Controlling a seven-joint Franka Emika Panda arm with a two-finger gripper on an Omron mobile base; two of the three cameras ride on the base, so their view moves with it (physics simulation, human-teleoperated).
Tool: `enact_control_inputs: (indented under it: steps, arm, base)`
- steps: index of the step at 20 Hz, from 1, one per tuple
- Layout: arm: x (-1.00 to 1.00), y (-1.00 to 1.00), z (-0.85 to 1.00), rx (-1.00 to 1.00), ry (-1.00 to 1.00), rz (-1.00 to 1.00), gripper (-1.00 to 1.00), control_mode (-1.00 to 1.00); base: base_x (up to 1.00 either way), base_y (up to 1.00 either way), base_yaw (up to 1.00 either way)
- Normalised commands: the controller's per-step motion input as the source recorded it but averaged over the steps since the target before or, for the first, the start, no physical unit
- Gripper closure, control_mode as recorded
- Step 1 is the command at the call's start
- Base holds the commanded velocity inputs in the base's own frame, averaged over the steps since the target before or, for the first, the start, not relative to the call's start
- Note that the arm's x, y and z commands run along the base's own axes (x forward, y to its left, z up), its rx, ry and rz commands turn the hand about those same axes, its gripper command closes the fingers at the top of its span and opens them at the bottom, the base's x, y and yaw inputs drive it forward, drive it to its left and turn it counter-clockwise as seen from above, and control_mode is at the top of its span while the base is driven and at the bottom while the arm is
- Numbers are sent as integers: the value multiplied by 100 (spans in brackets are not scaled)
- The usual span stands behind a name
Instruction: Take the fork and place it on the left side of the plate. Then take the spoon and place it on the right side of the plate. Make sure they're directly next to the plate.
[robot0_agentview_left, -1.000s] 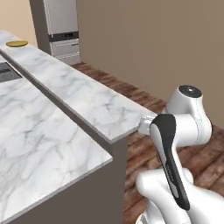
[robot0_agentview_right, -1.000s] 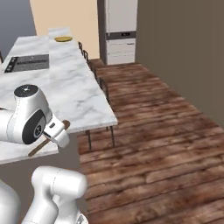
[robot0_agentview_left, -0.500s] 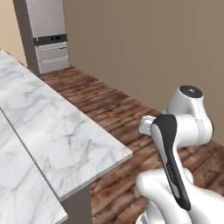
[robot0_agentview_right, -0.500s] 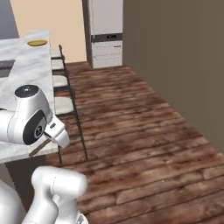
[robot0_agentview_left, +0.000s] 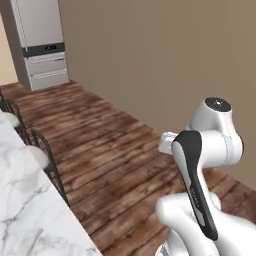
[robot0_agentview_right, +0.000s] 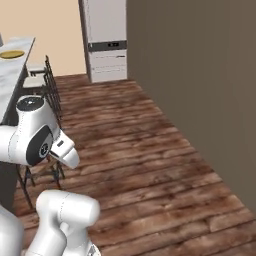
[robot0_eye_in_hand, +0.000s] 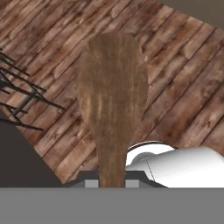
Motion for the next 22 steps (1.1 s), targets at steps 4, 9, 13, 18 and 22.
enact_control_inputs:
  steps: [4,9,13,18,22]
  arm:
    - [0,0,0,0,0,0,100,100]
    - [0,0,0,0,0,0,100,100]
    - [0,0,0,0,0,0,100,100]
    - [0,0,0,0,0,0,100,100]
    - [0,0,0,0,0,0,100,100]
  base:
    - [100,-57,5]
    - [100,-44,16]
    - [100,-36,28]
    - [100,-26,35]
    - [100,-22,38]
